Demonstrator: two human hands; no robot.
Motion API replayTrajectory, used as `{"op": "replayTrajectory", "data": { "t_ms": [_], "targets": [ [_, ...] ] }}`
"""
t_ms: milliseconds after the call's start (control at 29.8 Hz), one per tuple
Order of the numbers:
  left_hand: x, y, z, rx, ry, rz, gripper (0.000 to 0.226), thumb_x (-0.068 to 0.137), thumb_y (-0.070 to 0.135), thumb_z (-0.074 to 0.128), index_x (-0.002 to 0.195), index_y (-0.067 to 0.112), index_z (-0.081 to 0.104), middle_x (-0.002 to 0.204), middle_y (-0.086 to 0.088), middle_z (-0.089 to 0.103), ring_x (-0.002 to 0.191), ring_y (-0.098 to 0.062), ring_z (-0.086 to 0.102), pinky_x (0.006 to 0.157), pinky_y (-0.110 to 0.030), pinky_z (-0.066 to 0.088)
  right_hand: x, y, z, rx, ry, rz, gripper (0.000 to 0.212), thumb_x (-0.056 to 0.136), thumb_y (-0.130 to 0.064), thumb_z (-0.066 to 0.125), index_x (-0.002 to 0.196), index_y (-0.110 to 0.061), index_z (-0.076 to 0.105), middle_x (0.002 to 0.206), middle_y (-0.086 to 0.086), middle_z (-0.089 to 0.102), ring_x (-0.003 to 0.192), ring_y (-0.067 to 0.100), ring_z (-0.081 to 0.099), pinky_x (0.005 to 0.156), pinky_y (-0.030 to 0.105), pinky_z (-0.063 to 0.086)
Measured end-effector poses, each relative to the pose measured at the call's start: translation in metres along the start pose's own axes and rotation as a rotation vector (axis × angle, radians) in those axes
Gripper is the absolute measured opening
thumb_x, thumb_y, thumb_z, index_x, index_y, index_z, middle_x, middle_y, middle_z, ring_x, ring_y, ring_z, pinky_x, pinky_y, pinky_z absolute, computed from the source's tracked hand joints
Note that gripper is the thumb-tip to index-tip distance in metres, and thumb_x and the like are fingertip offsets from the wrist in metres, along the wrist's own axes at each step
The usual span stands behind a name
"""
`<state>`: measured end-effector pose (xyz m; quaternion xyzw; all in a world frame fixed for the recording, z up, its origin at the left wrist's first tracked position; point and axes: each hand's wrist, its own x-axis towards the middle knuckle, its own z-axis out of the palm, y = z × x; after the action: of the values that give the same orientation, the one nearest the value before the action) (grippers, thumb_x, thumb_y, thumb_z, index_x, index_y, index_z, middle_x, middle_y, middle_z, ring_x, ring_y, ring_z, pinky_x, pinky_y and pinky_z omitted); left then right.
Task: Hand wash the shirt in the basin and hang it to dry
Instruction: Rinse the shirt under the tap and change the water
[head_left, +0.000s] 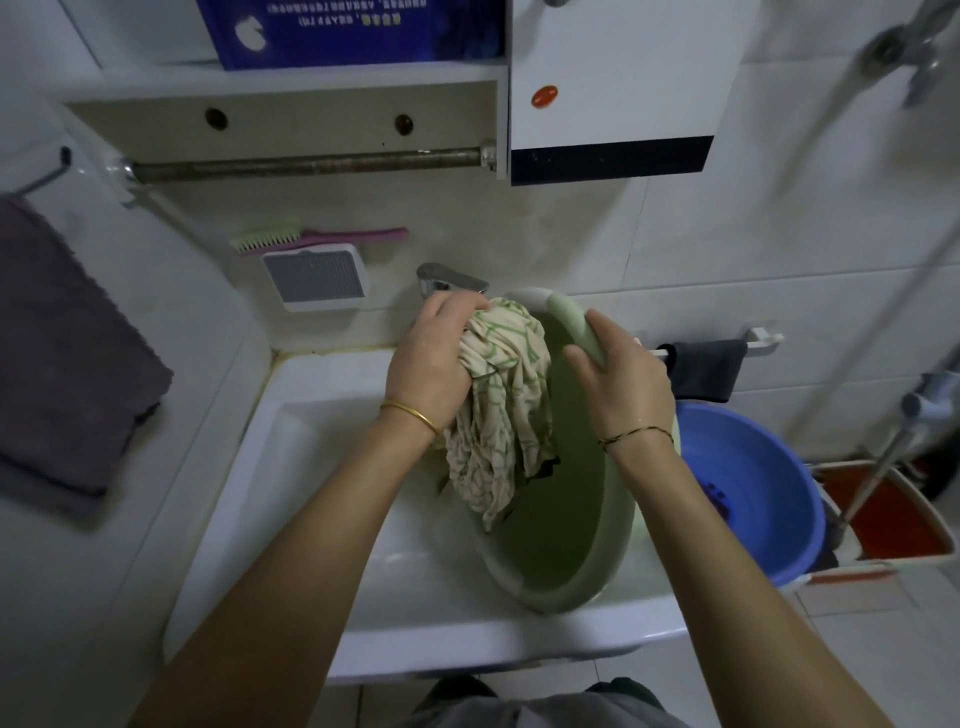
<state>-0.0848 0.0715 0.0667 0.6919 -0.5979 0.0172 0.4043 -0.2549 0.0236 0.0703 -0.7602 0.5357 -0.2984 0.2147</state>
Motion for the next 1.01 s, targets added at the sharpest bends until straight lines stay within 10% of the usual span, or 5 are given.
{"op": "replayTrajectory", "data": {
  "t_ms": [1007],
  "targets": [
    [0.003,0.004,0.003,-0.024,0.053,0.024,0.041,0.077,-0.009,0.055,0.11,0.015,0.059,0.109,-0.003,0.053,0.098,-0.015,0.051,0.08,-0.02,0.04,-0.012,-0.009,-0.006,-0.09,0.015,-0.053,0.046,0.095,-0.032,0.048,0.141,-0.029,0.041,0.126,0.0,0.06,0.114,0.024,0.053,0.084,0.033,0.042]
  ]
}}
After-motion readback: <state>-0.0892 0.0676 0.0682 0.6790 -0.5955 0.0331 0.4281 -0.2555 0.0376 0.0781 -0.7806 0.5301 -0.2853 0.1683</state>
